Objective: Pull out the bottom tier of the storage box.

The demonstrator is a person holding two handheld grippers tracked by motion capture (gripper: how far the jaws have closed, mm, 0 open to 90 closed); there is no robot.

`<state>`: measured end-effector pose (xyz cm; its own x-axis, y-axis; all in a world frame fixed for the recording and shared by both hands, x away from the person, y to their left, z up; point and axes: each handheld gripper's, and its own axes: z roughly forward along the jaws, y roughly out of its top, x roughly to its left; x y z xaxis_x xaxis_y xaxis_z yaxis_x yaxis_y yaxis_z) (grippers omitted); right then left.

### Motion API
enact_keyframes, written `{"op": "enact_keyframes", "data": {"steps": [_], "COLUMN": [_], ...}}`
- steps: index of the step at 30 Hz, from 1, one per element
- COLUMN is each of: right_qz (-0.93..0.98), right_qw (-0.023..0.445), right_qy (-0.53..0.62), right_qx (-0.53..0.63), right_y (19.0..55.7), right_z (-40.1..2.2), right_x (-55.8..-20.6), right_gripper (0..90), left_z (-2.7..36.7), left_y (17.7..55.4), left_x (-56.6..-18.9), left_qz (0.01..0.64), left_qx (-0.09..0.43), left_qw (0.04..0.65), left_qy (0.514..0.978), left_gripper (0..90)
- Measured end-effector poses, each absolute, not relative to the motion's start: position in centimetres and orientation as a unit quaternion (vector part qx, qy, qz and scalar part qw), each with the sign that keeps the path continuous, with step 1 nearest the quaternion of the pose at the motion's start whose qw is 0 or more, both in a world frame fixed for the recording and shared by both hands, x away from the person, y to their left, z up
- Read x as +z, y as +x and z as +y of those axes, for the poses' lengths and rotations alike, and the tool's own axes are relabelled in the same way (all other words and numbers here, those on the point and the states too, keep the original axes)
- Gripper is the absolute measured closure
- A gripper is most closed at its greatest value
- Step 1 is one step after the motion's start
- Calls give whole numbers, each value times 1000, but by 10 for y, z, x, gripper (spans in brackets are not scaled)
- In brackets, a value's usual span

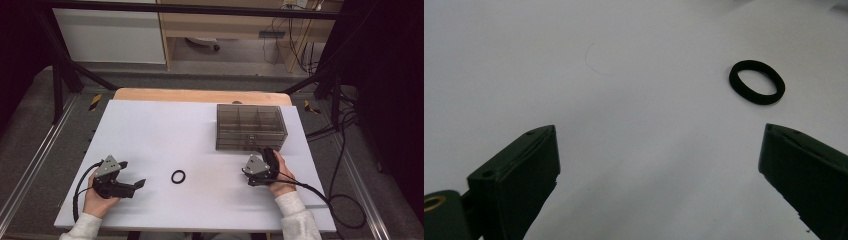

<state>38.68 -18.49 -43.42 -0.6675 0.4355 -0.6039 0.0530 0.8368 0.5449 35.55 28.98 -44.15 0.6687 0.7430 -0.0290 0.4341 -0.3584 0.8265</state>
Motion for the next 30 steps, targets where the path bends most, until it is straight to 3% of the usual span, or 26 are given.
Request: {"op": "enact_keyframes", "data": {"steps": [10,30], "right_qz": [875,861], "right_qw": [398,449], "right_qy": [122,86], "right_qx": [247,224], "right_y": [389,391], "right_z": [-180,-174], "right_x": [-438,-451], "right_gripper": [219,348], "left_z": [290,289], "left_y": [356,356], "left_x": [-442,-442], "left_qz": [366,365], "left_qx": [179,179], "left_qw": [432,431], "left_qy": [805,806], "left_gripper": [28,29]}}
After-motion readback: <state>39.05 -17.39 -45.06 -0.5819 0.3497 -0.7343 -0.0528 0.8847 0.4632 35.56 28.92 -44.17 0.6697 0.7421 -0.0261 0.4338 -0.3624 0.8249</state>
